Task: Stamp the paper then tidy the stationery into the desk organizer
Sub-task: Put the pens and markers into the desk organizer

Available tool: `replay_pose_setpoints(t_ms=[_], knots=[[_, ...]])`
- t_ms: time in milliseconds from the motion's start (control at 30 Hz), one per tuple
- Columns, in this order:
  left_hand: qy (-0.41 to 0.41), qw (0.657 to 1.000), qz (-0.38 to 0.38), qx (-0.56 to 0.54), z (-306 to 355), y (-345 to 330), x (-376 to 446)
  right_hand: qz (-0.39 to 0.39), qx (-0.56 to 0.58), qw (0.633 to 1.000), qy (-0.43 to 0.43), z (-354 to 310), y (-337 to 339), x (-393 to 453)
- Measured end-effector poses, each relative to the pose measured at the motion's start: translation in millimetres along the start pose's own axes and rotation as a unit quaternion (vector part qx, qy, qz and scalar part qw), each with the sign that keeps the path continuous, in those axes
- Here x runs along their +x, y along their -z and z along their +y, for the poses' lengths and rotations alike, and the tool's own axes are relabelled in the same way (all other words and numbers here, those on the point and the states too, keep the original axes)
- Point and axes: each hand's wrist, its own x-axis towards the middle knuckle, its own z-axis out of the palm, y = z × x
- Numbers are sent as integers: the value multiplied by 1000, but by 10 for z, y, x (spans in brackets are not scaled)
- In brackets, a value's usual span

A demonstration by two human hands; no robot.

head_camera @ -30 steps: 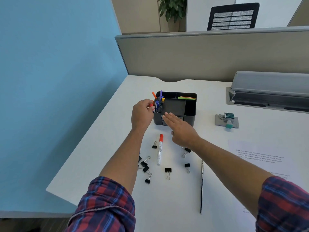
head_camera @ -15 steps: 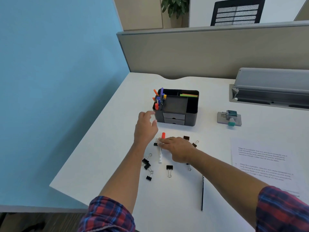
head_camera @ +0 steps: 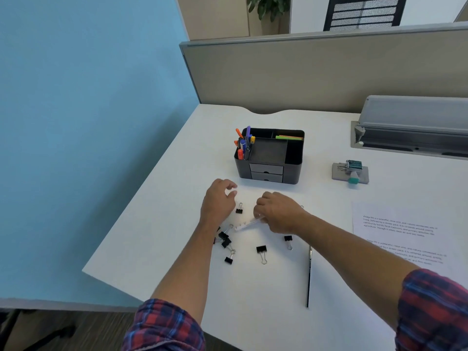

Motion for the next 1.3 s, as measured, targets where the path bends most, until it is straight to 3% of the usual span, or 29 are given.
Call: replay_pose_setpoints(t_ms=[167, 400, 600, 967, 1300], knots=[[-52, 998, 23, 26, 94, 225, 189, 74, 140, 985, -66, 123, 331, -3], [-96, 984, -46, 140, 157, 382, 323, 218, 232, 941, -118, 314, 810, 21], [-100, 961, -118, 229, 173, 375, 327, 303, 313, 877, -201, 347, 957, 76], [-108, 956, -119, 243, 319, 310, 336, 337, 301, 854, -257, 309, 981, 251], [-71, 957, -152, 237, 277, 147, 316, 318, 309, 862, -244, 241, 1024, 353]])
